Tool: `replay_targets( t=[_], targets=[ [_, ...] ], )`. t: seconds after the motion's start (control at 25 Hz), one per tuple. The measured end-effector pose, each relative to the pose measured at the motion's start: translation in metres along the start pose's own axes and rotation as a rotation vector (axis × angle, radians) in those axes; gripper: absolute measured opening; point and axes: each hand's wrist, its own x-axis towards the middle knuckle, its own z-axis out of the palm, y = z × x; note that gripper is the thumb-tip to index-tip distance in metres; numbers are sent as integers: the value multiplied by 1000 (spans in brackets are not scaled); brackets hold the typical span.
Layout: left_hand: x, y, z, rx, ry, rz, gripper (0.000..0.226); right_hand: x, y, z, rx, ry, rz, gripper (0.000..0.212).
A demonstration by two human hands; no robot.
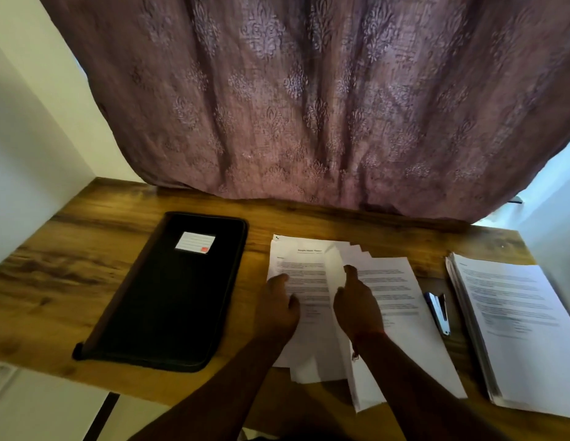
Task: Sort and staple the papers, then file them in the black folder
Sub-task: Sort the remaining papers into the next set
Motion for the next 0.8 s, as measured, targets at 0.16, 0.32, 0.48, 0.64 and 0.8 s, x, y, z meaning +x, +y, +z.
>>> replay_targets(
  t=[0.16,0.32,0.48,0.64,0.8],
  targets=[
    [7,-11,-2,151,38,-193,49,-5,8,12,-224,-32,-230,66],
    [10,-17,-6,297,86,-65,40,-3,10,20,-401,-78,-221,41],
    [15,-13,-13,291,74,71,37,0,10,22,-344,-54,-157,31],
    [10,3,-3,20,-108,207,36,-2,11,26,-198,7,-151,24],
    [9,5,4,-25,-282,158,27,2,1,22,152,-81,68,37]
  ],
)
